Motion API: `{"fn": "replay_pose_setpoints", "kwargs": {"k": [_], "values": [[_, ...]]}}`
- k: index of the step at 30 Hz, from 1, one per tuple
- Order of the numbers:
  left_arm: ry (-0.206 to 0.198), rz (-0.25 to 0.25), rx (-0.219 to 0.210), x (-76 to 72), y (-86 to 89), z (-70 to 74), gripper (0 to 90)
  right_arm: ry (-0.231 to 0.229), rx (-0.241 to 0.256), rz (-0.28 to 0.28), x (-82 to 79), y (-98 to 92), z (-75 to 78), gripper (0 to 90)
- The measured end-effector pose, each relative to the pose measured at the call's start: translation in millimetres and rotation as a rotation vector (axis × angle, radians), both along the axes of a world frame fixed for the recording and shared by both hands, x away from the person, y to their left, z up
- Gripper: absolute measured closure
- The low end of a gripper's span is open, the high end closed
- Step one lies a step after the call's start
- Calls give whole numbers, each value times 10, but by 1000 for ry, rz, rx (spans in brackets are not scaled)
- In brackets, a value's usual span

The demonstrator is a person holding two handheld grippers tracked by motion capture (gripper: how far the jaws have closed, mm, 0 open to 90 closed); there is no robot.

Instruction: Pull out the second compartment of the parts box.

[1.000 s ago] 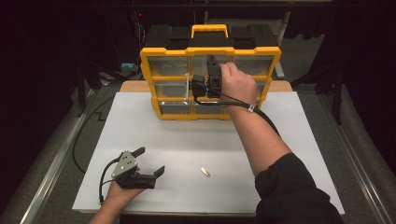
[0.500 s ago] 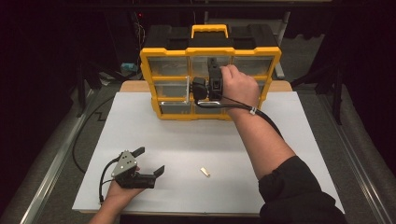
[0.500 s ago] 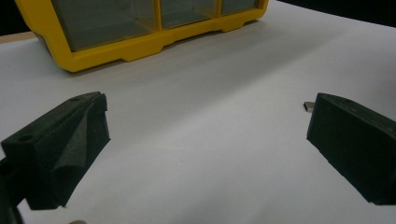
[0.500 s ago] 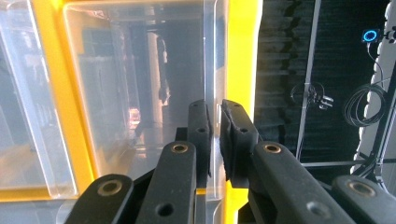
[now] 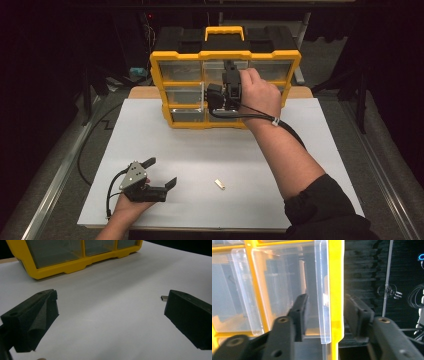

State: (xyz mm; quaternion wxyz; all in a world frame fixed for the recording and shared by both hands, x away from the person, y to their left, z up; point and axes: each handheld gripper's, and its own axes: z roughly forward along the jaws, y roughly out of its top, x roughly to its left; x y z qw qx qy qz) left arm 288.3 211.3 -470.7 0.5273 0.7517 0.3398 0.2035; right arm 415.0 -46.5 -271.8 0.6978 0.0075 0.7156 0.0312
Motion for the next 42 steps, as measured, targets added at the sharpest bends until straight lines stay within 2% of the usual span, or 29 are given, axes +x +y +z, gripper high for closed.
{"fn": "replay_pose_setpoints", "kwargs": {"k": [5,10,19,23,29,42], "values": [[3,-1,4,4,5,0,1,35,10,-13,100,-41,9,484],[6,1,7,8,18,0,0,50,-3,-23,151,-82,-7,552],[5,4,0,8,31,8,1,26,-20,-18,161,-83,-9,758],[4,5,-3,8,33,8,0,17,-35,-18,144,-79,-9,781],[6,2,-6,5,33,9,0,7,-46,-14,39,-79,-24,784],[10,-4,-8,6,28,10,0,-13,-42,14,-325,-134,-64,787]]}}
